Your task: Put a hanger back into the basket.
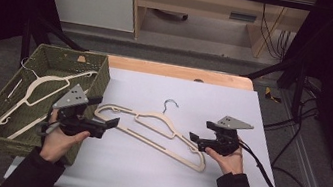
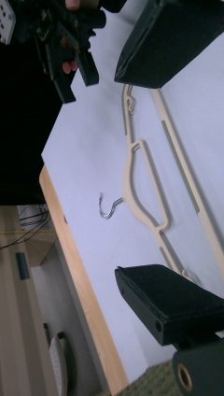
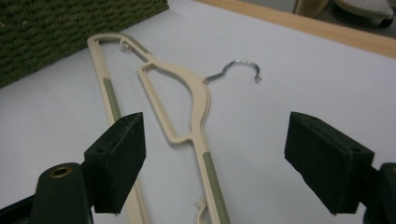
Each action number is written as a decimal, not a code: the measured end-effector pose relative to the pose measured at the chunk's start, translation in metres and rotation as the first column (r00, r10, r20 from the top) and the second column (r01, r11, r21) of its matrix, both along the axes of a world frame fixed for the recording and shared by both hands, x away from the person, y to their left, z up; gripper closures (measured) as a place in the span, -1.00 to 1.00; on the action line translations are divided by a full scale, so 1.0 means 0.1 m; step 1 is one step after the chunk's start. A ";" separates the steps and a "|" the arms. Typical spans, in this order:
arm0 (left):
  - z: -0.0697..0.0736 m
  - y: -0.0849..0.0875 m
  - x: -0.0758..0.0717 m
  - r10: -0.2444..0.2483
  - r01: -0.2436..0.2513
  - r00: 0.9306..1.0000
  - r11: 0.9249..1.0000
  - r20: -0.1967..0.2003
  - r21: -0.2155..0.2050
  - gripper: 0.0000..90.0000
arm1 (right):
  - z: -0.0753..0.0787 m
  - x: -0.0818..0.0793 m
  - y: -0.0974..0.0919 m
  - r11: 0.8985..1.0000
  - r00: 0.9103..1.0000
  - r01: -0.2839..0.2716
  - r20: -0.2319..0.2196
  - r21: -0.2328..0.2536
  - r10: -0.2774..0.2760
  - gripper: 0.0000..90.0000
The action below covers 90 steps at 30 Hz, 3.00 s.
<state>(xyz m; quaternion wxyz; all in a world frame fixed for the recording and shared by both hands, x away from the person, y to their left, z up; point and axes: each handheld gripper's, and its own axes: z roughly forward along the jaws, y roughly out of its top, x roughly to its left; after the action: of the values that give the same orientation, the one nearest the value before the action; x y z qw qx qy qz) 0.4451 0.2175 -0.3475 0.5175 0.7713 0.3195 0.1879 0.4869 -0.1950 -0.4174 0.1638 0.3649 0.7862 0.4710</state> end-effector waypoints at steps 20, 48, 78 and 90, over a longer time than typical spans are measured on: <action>-0.34 -0.17 0.04 -0.024 0.027 0.997 0.999 -0.072 0.042 -0.86 | -0.52 0.30 0.31 0.979 0.987 -0.102 -0.143 -0.177 0.077 0.15; -0.43 -0.25 0.09 -0.022 0.029 0.994 0.998 -0.102 0.064 -0.83 | -0.51 0.29 0.27 0.959 0.977 -0.181 -0.152 -0.218 0.150 0.76; -0.52 -0.33 0.13 -0.023 0.036 0.990 0.995 -0.138 0.088 -0.82 | -0.50 0.28 0.24 0.967 0.974 -0.182 -0.170 -0.179 0.152 0.76; -0.46 -0.48 0.32 -0.015 0.026 0.989 0.997 -0.148 0.072 -0.79 | -0.31 0.16 0.20 0.964 0.980 -0.191 -0.095 -0.184 0.176 0.77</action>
<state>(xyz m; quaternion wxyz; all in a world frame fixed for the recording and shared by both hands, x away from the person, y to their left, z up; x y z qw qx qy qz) 0.4767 0.1693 -0.3930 0.4655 0.8049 0.3417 0.1367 0.5027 -0.1745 -0.4489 0.1233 0.2911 0.8641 0.3917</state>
